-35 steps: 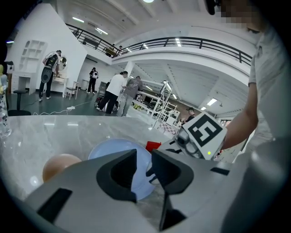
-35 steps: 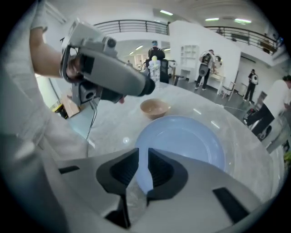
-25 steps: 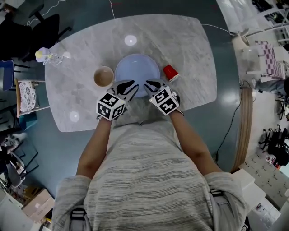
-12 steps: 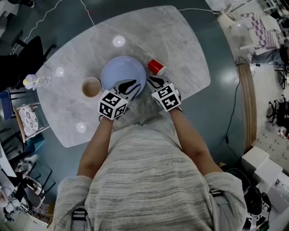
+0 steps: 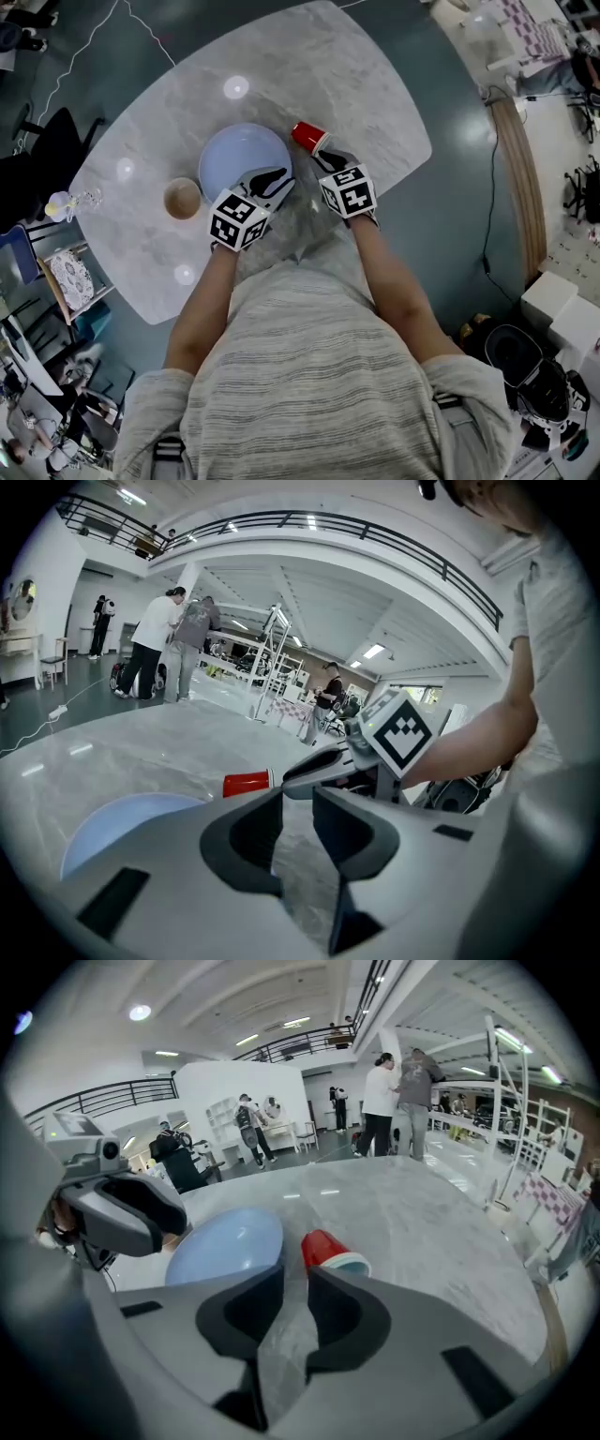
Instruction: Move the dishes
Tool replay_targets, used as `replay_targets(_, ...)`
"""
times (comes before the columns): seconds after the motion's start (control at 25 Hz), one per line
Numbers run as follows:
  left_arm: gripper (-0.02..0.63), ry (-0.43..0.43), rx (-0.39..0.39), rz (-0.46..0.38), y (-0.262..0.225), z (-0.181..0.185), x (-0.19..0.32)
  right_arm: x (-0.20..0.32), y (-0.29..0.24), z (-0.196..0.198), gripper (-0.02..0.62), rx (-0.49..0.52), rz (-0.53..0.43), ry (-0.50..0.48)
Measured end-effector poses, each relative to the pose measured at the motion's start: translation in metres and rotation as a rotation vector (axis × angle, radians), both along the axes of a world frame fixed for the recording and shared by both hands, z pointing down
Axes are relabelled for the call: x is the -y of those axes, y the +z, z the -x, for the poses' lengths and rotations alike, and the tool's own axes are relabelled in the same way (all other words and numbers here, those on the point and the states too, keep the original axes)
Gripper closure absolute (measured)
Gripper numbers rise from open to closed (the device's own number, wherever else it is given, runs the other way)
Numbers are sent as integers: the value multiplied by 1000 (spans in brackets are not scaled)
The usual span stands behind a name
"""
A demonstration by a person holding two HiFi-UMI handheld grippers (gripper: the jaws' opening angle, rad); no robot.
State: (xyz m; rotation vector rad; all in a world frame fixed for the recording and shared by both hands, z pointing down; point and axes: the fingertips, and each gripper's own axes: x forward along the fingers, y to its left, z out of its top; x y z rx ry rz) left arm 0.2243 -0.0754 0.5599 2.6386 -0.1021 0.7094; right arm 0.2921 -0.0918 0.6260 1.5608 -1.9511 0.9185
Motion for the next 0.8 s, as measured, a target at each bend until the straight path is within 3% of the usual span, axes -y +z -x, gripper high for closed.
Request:
replay_targets(0.32, 505, 33, 20, 9, 7, -1, 0, 3, 19, -13, 482, 88, 49, 127)
replay_targets(0.8, 505, 40, 33, 22, 10, -4, 0, 17, 35, -16, 492, 120, 85, 168)
